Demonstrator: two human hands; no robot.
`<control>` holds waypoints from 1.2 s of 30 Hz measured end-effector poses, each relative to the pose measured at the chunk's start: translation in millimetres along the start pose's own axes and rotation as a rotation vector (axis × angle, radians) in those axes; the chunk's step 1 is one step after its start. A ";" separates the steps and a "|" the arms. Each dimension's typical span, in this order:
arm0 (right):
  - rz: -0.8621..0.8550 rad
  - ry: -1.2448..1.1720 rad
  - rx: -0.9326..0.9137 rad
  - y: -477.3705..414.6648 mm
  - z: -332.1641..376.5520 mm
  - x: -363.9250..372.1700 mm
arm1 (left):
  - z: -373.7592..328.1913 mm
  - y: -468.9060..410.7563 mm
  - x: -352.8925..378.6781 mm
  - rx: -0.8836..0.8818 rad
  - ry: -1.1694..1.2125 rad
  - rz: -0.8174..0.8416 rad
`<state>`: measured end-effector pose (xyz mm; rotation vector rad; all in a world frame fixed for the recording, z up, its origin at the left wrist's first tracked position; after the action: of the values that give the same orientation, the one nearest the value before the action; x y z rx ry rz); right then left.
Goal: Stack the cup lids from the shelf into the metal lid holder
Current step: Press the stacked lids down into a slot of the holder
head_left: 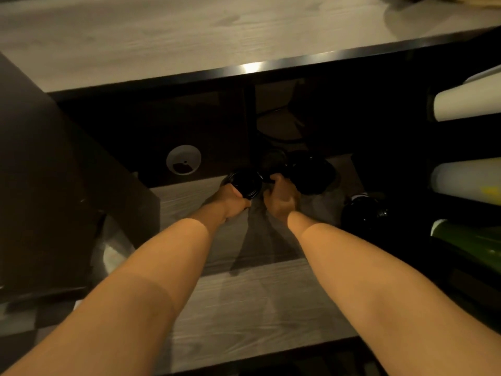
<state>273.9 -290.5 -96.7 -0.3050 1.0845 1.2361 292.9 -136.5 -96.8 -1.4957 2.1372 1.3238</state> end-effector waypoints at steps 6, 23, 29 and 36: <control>0.049 0.041 -0.031 -4.0 -0.1 -2.0 | 10.6 -1.8 0.1 -0.055 0.171 0.001; -0.068 0.110 -0.162 43.3 6.5 -0.9 | 26.1 26.7 -6.5 0.033 0.270 0.023; -0.166 0.016 -0.187 78.6 20.9 -19.1 | 23.7 69.9 -27.9 0.202 0.134 -0.084; -0.124 -0.112 -0.156 131.5 28.6 -10.1 | 44.9 131.1 -36.7 -0.050 0.288 0.056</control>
<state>174.9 -228.8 -28.8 -0.4114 0.8618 1.2140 186.8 -68.4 -28.6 -1.7519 2.3490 1.2530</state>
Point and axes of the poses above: each hand's wrist, its own y-axis away from the middle knuckle, its own x-axis out of the palm, z = x × y, the point moved 6 cm from there along -y, towards the middle knuckle, and after that the axes turned 3 degrees about x, right-handed, at the moved point
